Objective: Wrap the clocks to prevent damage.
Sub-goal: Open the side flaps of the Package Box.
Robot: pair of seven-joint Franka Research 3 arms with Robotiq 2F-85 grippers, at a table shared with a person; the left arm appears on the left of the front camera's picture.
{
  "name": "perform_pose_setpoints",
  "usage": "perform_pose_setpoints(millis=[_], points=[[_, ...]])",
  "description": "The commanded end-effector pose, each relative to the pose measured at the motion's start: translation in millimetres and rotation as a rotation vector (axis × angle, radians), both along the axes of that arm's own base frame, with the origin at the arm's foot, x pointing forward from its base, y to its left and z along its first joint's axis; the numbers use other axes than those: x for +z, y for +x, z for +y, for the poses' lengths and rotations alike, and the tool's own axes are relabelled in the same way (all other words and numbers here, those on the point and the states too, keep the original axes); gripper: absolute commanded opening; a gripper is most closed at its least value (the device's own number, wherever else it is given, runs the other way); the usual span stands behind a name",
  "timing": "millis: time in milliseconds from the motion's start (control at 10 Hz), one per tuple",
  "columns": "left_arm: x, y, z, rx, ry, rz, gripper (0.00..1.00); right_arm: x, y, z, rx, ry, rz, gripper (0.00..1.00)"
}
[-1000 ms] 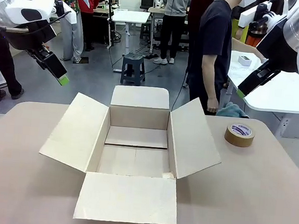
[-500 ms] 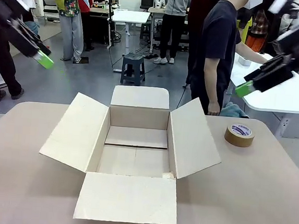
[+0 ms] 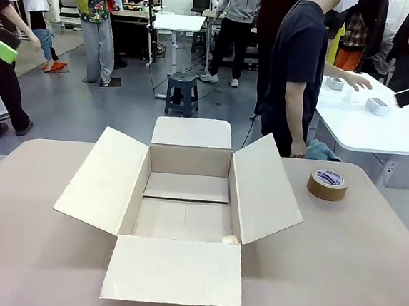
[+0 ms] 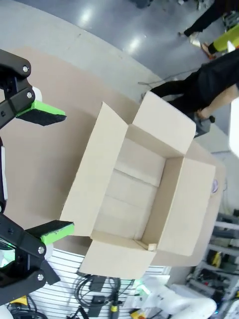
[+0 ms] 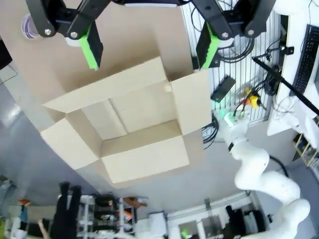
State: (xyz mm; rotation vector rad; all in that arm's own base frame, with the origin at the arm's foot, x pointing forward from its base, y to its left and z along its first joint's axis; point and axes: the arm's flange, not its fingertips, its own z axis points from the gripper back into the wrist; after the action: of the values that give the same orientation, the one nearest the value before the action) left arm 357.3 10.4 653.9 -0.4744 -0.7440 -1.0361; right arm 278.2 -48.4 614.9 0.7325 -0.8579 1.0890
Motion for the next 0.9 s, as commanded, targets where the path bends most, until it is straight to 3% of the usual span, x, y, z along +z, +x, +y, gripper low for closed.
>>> perform_pose_setpoints(millis=[0, 300, 600, 700, 800], points=[[-9, -14, 17, 0.025, -0.098, -0.054, 1.00, -12, -6, -11, -0.055, 0.062, -0.045, 1.00], [-16, -31, 35, 0.065, -0.151, -0.068, 1.00, -20, -11, -19, -0.160, 0.041, -0.086, 1.00], [-20, -30, 34, 0.094, -0.076, -0.050, 1.00, -21, -10, -16, -0.213, 0.011, -0.095, 1.00], [-13, -30, 39, 0.083, -0.131, -0.031, 1.00, -20, -10, -13, -0.239, 0.003, -0.093, 1.00], [-13, -30, 39, 0.083, -0.131, -0.031, 1.00, -15, -13, -23, -0.191, 0.014, -0.070, 1.00]])
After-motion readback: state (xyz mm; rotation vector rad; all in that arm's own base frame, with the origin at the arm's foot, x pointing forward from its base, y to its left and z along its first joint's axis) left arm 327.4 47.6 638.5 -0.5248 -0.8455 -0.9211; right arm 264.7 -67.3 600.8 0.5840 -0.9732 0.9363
